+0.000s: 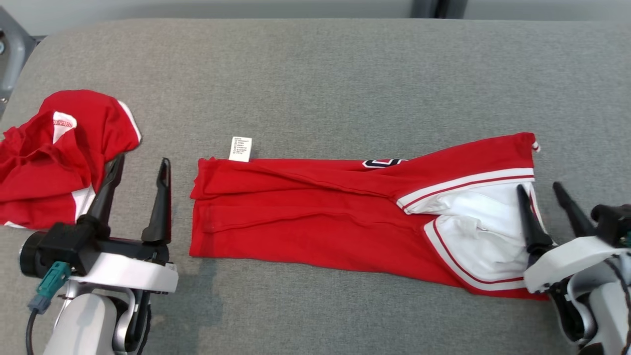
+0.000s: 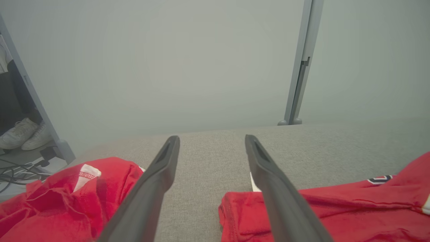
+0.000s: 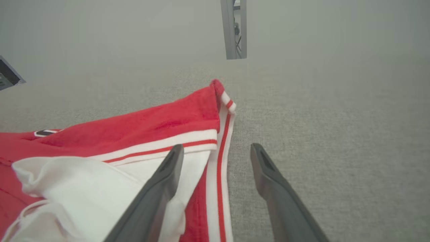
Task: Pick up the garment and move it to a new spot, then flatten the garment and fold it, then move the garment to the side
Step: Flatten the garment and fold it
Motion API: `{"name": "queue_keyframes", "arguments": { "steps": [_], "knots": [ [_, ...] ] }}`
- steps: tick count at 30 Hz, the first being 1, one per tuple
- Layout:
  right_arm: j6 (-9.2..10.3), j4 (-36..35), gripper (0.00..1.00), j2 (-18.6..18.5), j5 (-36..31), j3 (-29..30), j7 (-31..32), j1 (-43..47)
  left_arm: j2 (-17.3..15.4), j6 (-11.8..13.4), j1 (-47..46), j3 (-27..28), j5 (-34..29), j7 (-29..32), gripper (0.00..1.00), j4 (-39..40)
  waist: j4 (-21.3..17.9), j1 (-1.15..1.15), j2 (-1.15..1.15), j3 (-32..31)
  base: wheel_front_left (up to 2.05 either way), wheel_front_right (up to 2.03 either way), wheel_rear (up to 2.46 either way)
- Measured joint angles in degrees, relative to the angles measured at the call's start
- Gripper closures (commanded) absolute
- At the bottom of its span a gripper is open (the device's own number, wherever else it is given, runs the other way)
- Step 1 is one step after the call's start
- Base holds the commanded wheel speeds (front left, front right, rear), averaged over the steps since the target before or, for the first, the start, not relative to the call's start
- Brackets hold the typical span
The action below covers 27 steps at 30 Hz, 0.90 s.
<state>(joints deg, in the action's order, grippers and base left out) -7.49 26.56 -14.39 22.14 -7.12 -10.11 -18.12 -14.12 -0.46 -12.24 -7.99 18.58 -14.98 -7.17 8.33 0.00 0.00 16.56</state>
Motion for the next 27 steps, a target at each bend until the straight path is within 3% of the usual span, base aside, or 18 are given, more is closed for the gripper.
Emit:
{"name": "queue_keyframes", "arguments": {
  "steps": [8, 9, 10, 11, 12, 19, 27],
  "knots": [
    [0.01, 4.9, 0.0, 0.9, 5.2, -5.2, 2.6, -0.2, 1.6, -1.5, -0.6, 0.9, -1.0, 0.0, 0.0, -1.2, 1.0, 0.0, 0.0, 0.7, 0.0, 0.0, 0.0],
    [0.07, 4.9, 0.53, 0.8, 5.8, -6.0, 2.9, -0.3, 1.8, -1.5, -0.6, 1.1, -1.1, 0.0, 0.0, -1.3, 0.9, 0.0, 0.0, 0.8, 0.0, 0.0, 0.0],
    [0.07, 4.9, 0.78, 0.8, 5.8, -6.0, 2.9, -0.3, 1.8, -1.5, -0.6, 1.1, -1.1, 0.0, 0.0, -1.3, 0.9, 0.0, 0.0, 0.8, 0.0, 0.0, 0.0],
    [0.08, 4.9, 0.78, 0.7, 6.6, -6.4, 3.2, -0.4, 1.9, -1.7, -0.7, 1.3, -1.3, 0.0, 0.0, -1.4, 0.8, 0.0, 0.0, 0.8, 0.0, 0.0, 0.0],
    [0.08, 4.9, 1.0, 0.6, 7.3, -7.0, 3.8, -0.4, 2.0, -1.9, -0.7, 1.6, -1.5, 0.0, 0.0, -1.5, 0.7, 0.0, 0.0, 0.8, 0.0, 0.0, 0.0],
    [-0.04, 2.2, 1.0, -1.7, 7.6, -9.7, 3.2, -0.3, 2.5, -3.1, -0.9, 3.2, -2.2, 0.0, 0.0, -1.8, -0.4, 0.0, 0.0, 0.7, 0.0, 0.0, 0.0],
    [-0.03, -2.7, 1.0, -9.5, 4.5, -3.2, -0.5, 2.8, 3.0, -4.0, -0.8, 5.0, -2.9, 0.0, 0.0, -1.6, -2.8, 0.0, 0.0, 0.4, 0.0, 0.0, 0.0]
  ]
}}
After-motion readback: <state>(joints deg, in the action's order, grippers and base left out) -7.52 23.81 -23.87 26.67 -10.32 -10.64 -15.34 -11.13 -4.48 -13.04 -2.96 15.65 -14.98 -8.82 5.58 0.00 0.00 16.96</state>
